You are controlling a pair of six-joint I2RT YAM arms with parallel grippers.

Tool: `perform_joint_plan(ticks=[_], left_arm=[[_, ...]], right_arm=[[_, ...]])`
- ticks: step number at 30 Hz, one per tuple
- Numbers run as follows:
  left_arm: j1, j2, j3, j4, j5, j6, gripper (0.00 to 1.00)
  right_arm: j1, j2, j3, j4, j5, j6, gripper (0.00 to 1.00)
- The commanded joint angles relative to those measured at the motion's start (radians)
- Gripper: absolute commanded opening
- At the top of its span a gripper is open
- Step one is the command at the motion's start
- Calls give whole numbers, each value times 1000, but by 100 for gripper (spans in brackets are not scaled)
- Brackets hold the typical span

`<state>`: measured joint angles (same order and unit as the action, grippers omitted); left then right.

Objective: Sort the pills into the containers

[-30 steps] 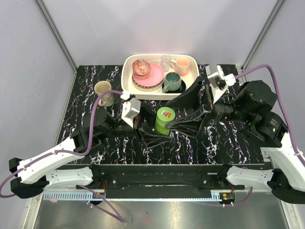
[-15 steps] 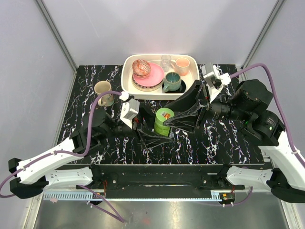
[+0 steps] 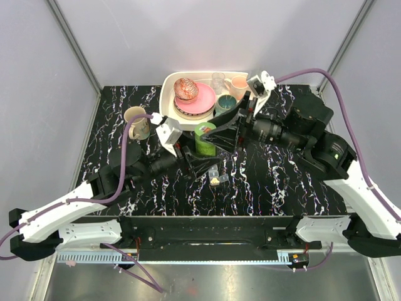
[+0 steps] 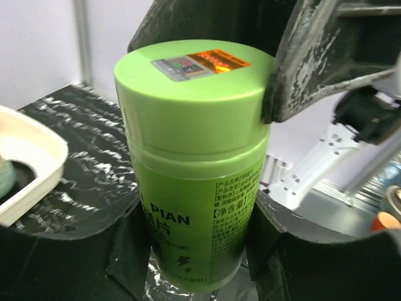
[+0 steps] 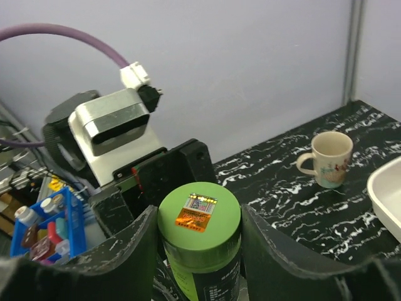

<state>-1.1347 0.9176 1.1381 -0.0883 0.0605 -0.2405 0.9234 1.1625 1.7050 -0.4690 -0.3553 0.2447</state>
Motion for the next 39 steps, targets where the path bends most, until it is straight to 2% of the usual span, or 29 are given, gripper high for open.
perform_joint_plan(ticks=[1,5,8,18,24,27,28,31,32,35,36,38,39], left_arm=[[9,20,65,-59,-338,81,0],[7,20,57,-67,-338,96,0],[9,23,57,-67,-330,101,0],[7,27,66,-68,-269,115,0],[7,33,69,-67,-211,127,0],[7,37,69,-68,-208,130,0],[7,36,69,-68,-211,135,0],[7,32,66,-70,-235,136,0],[7,30,63,-70,-246,136,0],[7,21,48,-70,-316,126,1],[7,20,40,-68,-326,122,2],[7,10,17,-71,-365,98,39],[7,9,6,-79,-379,86,63]], right_arm=[[0,28,71,-63,202,48,60],[0,32,81,-94,171,47,74],[0,43,79,-129,168,50,79],[0,91,71,-189,168,64,84],[-1,123,76,-188,148,73,84],[0,135,71,-189,141,73,73],[0,138,68,-194,138,74,66],[0,138,70,-206,134,70,52],[0,140,68,-217,137,67,42],[0,125,56,-226,176,67,23],[2,108,48,-223,197,71,20],[0,89,9,-220,292,67,16],[0,71,-11,-220,333,48,13]])
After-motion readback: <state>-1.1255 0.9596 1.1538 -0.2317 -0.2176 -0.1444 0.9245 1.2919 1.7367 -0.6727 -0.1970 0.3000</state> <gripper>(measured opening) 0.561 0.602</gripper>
